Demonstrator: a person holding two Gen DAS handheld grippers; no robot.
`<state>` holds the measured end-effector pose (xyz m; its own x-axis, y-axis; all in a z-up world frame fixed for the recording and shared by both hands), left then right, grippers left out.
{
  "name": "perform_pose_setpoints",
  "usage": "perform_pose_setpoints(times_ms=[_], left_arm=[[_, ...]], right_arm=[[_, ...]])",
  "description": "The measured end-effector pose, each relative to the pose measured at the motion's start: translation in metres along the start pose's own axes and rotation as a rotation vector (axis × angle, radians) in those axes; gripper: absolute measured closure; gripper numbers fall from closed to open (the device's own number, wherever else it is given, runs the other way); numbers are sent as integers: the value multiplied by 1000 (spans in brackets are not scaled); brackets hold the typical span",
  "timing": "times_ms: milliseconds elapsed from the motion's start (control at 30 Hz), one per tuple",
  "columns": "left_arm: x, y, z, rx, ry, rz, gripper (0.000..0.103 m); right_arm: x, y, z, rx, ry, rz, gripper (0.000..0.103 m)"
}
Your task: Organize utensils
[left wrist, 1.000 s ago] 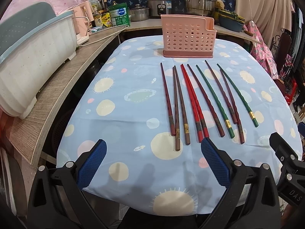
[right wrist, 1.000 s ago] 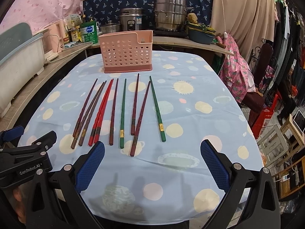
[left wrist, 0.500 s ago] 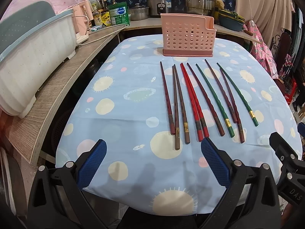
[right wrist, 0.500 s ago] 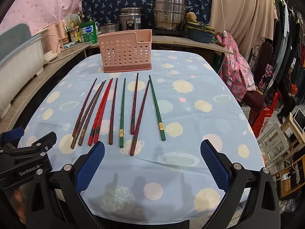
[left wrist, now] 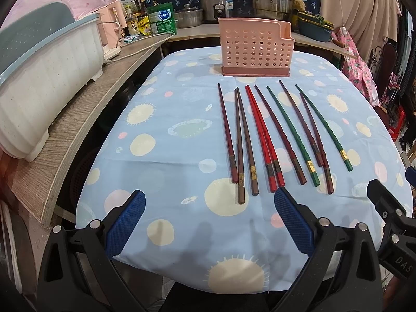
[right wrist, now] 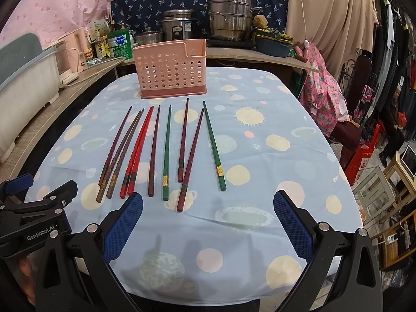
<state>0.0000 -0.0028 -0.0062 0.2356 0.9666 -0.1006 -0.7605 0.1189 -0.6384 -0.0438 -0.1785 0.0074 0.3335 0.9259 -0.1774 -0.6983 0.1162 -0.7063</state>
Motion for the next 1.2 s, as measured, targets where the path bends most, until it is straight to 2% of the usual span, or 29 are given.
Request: perform_pose_setpoints(times_ms=[733,1033,1200], left_arm=[[1,1,-4,8,5,7,8],[37,-16,-25,22,21,115,8],[47,-26,-45,32,28,129,8]], right_arm=[[0,2,-6,17,-8,-11,7],[-8,-1,-27,49,-3,-30,7],[-11,-7,-44,66,6,-39,7]])
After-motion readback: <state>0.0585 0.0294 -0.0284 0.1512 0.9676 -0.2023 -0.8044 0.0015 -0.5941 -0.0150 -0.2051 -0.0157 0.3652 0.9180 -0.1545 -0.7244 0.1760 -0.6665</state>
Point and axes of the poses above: each gripper's, at about its wrist camera, not at the fingertips, and z roughly against the way its jaws point, x to its left, y to its underside, the point moved 1 cm from there along -z, roughly the way its jaws point, and after that the axes turned 13 degrees about y, right-handed, at the moved point
